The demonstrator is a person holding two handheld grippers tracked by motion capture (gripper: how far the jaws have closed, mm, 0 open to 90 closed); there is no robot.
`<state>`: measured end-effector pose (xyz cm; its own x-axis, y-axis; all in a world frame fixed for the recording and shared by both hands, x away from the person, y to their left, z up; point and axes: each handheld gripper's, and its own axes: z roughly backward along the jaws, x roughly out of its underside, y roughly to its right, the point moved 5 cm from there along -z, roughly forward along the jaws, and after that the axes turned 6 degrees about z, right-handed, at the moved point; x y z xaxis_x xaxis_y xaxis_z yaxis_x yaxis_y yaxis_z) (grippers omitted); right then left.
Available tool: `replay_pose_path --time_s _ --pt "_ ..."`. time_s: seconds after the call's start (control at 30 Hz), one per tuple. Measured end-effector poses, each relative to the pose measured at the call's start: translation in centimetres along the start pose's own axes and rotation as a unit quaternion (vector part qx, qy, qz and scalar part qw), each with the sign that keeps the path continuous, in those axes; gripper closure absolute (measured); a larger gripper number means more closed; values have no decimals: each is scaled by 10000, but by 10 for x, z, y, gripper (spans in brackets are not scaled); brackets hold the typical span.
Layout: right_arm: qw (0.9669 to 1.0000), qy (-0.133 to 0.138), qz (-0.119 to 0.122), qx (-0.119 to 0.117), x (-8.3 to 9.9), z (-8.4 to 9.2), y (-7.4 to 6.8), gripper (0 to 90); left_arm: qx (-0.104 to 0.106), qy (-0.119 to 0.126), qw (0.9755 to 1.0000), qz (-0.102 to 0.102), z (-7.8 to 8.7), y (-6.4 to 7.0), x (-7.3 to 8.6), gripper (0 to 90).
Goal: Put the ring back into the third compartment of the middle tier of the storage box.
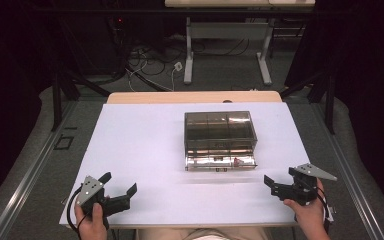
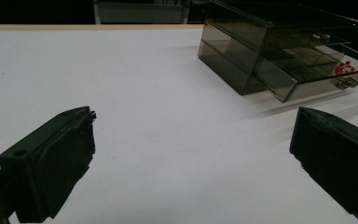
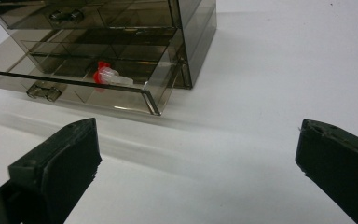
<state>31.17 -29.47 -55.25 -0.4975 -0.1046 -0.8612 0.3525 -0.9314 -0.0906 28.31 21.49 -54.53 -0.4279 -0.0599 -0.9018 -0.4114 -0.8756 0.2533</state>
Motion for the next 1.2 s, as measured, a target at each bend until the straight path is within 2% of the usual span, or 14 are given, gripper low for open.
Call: replay_pose_path --time_s 0.13,0.23,0.33,0.37,0.63,0.7,0.8,0.9,1.2 --pt "10000 41 10 -11 1 -2 3 0 0 -2 10000 1 0 0 0 0" --pt "10000 -30 -13 5 3 -1 5 0 -3 6 10000 16 0 0 0 0" --pt "10000 77 -45 44 4 -3 7 0 -1 1 10000 14 0 0 0 0" --pt "10000 -42 -78 26 6 -2 7 0 -1 4 10000 12 0 0 0 0" --pt "10000 -57 -19 43 10 -6 14 0 5 1 10000 12 0 0 0 0" --pt "9999 -62 -85 80 11 -7 13 0 7 -3 10000 7 0 0 0 0" --pt "9998 -131 -100 54 12 -8 14 0 8 -2 10000 6 1 0 0 0" --pt "9999 -76 -73 77 13 -9 14 0 7 -6 10000 7 1 0 0 0" --pt "9998 -137 -111 22 13 -9 13 0 -6 -4 10000 6 0 0 0 0"
